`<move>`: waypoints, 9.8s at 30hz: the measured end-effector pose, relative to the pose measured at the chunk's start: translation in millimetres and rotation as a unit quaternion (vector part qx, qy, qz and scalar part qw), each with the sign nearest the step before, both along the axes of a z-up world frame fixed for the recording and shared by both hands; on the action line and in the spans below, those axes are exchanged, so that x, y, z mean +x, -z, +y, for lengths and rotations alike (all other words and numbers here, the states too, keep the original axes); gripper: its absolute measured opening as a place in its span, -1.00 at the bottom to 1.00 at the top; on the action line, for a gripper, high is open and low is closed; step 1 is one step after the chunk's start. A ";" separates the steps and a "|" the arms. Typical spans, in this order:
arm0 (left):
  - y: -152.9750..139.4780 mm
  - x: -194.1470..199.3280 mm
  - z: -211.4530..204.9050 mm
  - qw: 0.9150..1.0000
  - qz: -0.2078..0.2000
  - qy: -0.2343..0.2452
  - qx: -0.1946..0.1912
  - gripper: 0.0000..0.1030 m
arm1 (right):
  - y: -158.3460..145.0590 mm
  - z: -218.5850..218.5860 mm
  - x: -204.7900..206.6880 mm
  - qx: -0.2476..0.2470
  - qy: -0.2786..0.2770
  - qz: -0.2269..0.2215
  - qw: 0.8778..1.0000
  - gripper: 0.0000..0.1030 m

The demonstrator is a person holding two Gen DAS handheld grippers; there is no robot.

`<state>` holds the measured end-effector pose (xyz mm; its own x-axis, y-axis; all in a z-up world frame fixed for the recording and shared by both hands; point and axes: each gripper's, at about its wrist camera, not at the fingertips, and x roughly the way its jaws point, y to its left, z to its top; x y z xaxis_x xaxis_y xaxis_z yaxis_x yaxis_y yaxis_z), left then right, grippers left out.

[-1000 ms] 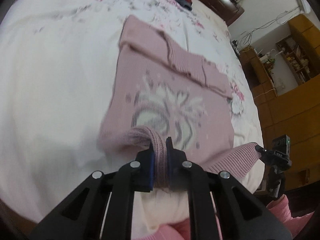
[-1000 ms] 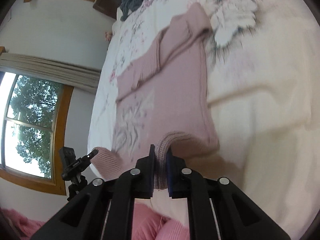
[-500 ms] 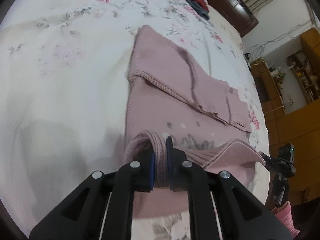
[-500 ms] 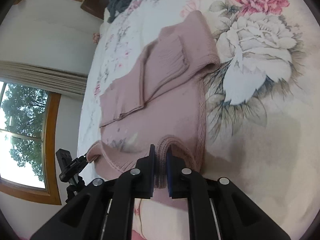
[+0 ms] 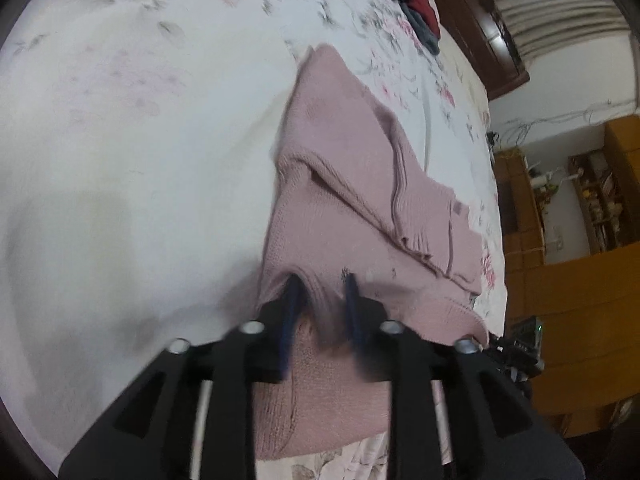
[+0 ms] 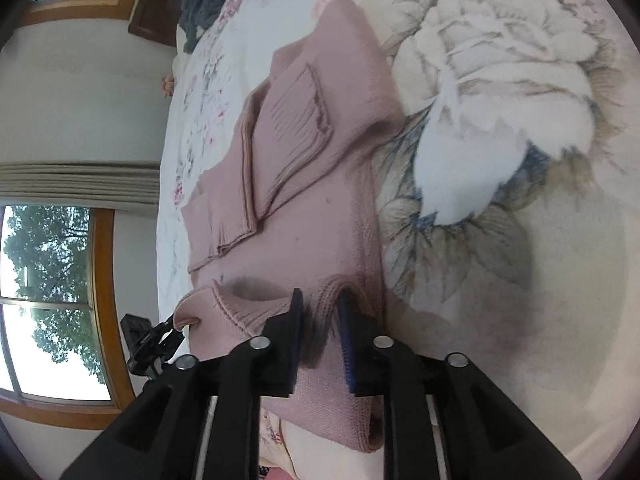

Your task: Fold small clothes

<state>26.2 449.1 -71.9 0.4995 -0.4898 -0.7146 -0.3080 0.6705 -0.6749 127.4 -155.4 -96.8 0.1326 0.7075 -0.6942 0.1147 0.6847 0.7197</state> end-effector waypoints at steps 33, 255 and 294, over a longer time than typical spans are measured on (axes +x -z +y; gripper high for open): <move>5.3 41.4 -96.1 0.935 -0.031 0.224 0.273 -0.19 | -13.0 121.5 10.7 -0.258 -0.246 -0.171 0.919 -0.47; -15.4 105.9 -107.5 0.988 -0.070 0.113 0.075 0.44 | -94.0 233.7 52.2 -0.043 -0.164 -0.114 0.979 -0.08; 5.6 174.3 -217.9 0.989 -0.066 0.124 -0.056 -0.55 | -2.4 80.3 33.6 -0.096 -0.060 -0.055 0.992 0.00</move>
